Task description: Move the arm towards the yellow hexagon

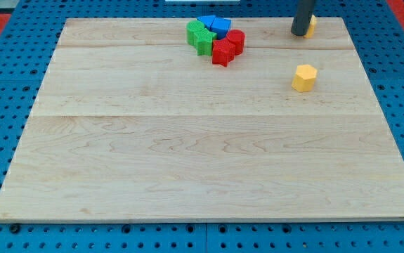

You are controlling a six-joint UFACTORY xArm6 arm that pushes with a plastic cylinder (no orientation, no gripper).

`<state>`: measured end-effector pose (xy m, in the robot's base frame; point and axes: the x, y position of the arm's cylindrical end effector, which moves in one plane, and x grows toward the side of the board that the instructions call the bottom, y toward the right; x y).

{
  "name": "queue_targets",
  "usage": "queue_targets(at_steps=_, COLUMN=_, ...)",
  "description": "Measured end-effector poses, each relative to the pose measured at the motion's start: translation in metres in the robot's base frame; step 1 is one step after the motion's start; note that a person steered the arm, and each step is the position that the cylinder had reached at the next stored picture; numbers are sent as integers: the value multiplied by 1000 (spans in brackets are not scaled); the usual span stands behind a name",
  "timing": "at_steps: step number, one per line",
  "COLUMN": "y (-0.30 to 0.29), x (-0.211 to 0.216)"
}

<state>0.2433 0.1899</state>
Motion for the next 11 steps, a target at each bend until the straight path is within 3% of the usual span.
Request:
queue_targets(at_steps=3, y=60, x=103)
queue_targets(at_steps=5, y=18, x=192)
queue_targets(at_steps=6, y=-54, x=198)
queue_targets(at_steps=7, y=-83, x=177)
queue_targets(at_steps=9, y=-17, x=163)
queue_targets(at_steps=11, y=-40, x=131)
